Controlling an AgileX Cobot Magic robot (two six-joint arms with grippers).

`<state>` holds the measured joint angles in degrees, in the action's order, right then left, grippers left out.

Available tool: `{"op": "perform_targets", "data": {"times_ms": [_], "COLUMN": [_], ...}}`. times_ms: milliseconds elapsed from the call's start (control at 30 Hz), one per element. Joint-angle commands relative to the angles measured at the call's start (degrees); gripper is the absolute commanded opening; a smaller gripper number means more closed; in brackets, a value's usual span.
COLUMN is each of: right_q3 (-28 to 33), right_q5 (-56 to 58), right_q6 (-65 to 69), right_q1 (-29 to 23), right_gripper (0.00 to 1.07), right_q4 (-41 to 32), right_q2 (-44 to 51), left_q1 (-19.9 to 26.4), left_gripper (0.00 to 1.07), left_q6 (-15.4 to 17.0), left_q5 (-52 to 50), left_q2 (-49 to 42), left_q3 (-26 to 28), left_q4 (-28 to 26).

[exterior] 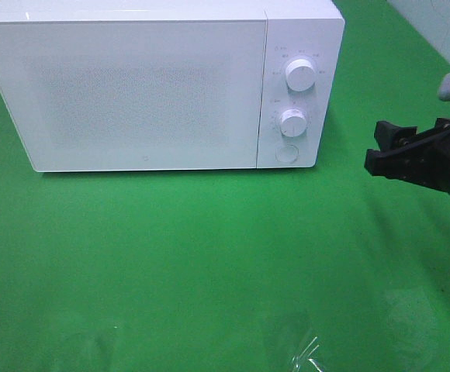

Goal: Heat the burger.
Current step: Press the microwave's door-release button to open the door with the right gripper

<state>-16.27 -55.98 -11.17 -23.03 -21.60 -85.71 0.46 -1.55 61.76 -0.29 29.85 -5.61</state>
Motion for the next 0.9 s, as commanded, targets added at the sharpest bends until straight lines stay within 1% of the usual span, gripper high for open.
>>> {"op": "perform_targets", "data": {"times_ms": [33,100,133,167,200,233,267,300,400,467,600,767,833,867,900], "right_q3": [0.1,0.1,0.1,0.0,0.0,-0.2,-0.2,-0.3,-0.3,-0.3,-0.3,-0.3,-0.3,-0.3,-0.3], "right_q5": [-3.9,-7.8,-7.8,-9.7,-9.7,-10.5,-10.5,-11.3,-11.5,-11.9,-12.7,-12.7,-12.7,-12.7,-12.7], "right_q6": [-2.6,-3.8,-3.8,-4.0,-4.0,-4.1,-4.1,-4.1,-4.1,-4.0,-3.9,-0.7,11.2,11.2,18.7], "right_q1": [-3.2,-9.4,-9.4,-11.9,-11.9,-14.2,-14.2,-16.2,-17.4,-20.5,-22.5,-22.5,-22.5,-22.5,-22.5], "right_gripper": [0.72,0.72,0.72,0.72,0.72,0.72,0.72,0.72,0.72,0.72,0.72,0.7,0.63,0.63,0.58], "right_q4": [-4.2,-9.3,-9.3,-12.1,-12.1,-14.3,-14.3,-15.6,-16.3,-19.0,-20.4,-20.4,-20.5,-20.5,-20.7], "right_q2": [-1.5,-4.6,-4.6,-5.8,-5.8,-7.0,-7.0,-7.8,-8.3,-8.7,-8.7,-8.7,-8.7,-8.7,-8.7], "left_q1": [0.1,0.1,0.1,0.1,0.1,0.1,0.1,0.1,0.1,0.1,0.1,0.1,0.1,0.1,0.1], "left_gripper": [1.0,1.0,1.0,1.0,1.0,1.0,1.0,1.0,1.0,1.0,1.0,1.0,1.0,1.0,1.0], "left_q6": [-0.1,-0.1,-0.1,-0.1,-0.1,-0.1,-0.1,-0.1,-0.1,-0.1,-0.1,-0.1,-0.1,-0.1,-0.1], "left_q5": [-0.5,-0.5,-0.5,-0.5,-0.5,-0.5,-0.5,-0.5,-0.5,-0.5,-0.5,-0.5,-0.5,-0.5,-0.5], "left_q2": [-0.9,-0.9,-0.9,-0.9,-0.9,-0.9,-0.9,-0.9,-0.9,-0.9,-0.9,-0.9,-0.9,-0.9,-0.9], "left_q3": [-0.1,-0.1,-0.1,-0.1,-0.1,-0.1,-0.1,-0.1,-0.1,-0.1,-0.1,-0.1,-0.1,-0.1,-0.1], "left_q4": [-0.1,-0.1,-0.1,-0.1,-0.1,-0.1,-0.1,-0.1,-0.1,-0.1,-0.1,-0.1,-0.1,-0.1,-0.1]}}
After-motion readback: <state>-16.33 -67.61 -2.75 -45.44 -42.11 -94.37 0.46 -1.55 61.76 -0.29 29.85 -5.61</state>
